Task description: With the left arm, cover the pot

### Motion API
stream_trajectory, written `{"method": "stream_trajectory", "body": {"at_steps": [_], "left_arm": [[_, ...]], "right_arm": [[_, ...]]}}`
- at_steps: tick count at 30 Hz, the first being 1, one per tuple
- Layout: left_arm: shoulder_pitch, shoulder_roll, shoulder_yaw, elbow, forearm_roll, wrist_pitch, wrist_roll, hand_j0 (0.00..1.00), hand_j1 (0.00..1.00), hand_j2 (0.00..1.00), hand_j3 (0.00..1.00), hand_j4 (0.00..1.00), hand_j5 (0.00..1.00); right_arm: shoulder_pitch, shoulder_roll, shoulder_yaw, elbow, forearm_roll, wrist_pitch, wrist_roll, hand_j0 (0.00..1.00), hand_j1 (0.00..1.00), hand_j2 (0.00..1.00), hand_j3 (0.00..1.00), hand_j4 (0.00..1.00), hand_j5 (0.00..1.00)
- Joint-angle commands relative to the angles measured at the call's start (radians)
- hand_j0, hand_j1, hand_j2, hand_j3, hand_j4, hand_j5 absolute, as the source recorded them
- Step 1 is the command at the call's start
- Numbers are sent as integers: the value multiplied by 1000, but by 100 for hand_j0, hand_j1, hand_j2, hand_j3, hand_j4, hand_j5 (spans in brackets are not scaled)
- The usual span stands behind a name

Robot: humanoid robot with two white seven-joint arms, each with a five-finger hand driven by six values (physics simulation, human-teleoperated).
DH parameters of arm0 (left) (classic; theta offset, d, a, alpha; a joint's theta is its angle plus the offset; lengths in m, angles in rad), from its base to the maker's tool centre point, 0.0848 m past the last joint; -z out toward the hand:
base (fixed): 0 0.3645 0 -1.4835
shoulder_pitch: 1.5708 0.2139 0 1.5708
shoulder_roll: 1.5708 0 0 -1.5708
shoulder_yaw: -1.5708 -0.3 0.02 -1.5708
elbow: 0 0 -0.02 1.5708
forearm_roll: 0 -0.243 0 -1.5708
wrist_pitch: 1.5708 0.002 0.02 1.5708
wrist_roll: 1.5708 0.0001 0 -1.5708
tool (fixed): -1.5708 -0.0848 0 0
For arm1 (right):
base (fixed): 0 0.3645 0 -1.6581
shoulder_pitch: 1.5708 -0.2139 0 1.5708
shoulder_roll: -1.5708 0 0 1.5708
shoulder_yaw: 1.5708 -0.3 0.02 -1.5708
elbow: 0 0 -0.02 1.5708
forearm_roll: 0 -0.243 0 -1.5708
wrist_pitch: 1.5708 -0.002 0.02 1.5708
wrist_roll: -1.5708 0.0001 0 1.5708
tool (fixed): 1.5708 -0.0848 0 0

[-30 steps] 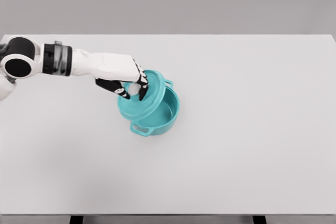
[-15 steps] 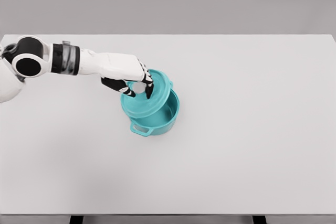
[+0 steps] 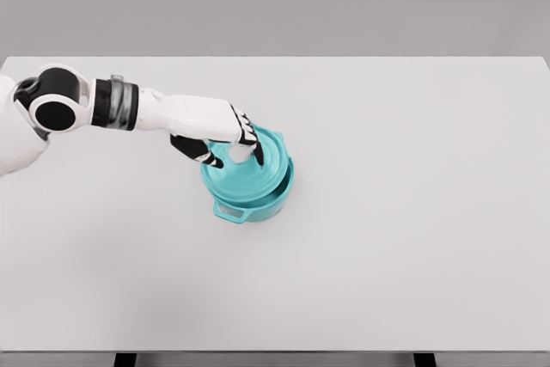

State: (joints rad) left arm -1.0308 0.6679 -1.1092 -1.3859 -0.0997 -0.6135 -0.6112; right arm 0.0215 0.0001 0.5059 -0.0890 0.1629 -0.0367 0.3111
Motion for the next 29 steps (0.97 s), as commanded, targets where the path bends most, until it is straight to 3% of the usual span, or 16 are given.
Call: {"method": "stream_trajectory", "body": {"at_steps": [1, 11, 16, 18, 21, 22, 26, 29], "left_arm": [[0, 1, -3, -1, 6, 3, 0, 75, 75, 75, 75, 75, 75], [0, -4, -11, -24, 8, 3, 0, 82, 82, 82, 82, 82, 82], [-5, 1, -9, -56, 15, 3, 0, 91, 91, 91, 91, 91, 91], [-15, 9, -5, -61, 26, 3, 0, 99, 99, 99, 99, 99, 99], [-45, 68, 37, -48, 52, 3, 0, 100, 100, 100, 100, 100, 100], [-37, 99, 51, -7, 51, 3, 0, 100, 100, 100, 100, 100, 100], [-23, 105, 81, 297, 52, 3, 0, 100, 100, 100, 100, 100, 100], [-21, 104, 84, 332, 49, 3, 0, 100, 100, 100, 100, 100, 100]], "right_arm": [[0, 0, 0, 0, 0, 0, 0, 100, 100, 100, 100, 100, 100], [0, 0, 0, 0, 0, 0, 0, 100, 100, 100, 100, 100, 100], [0, 0, 0, 0, 0, 0, 0, 100, 100, 100, 100, 100, 100], [0, 0, 0, 0, 0, 0, 0, 100, 100, 100, 100, 100, 100], [0, 0, 0, 0, 0, 0, 0, 100, 100, 100, 100, 100, 100], [0, 0, 0, 0, 0, 0, 0, 100, 100, 100, 100, 100, 100], [0, 0, 0, 0, 0, 0, 0, 100, 100, 100, 100, 100, 100], [0, 0, 0, 0, 0, 0, 0, 100, 100, 100, 100, 100, 100]]}}
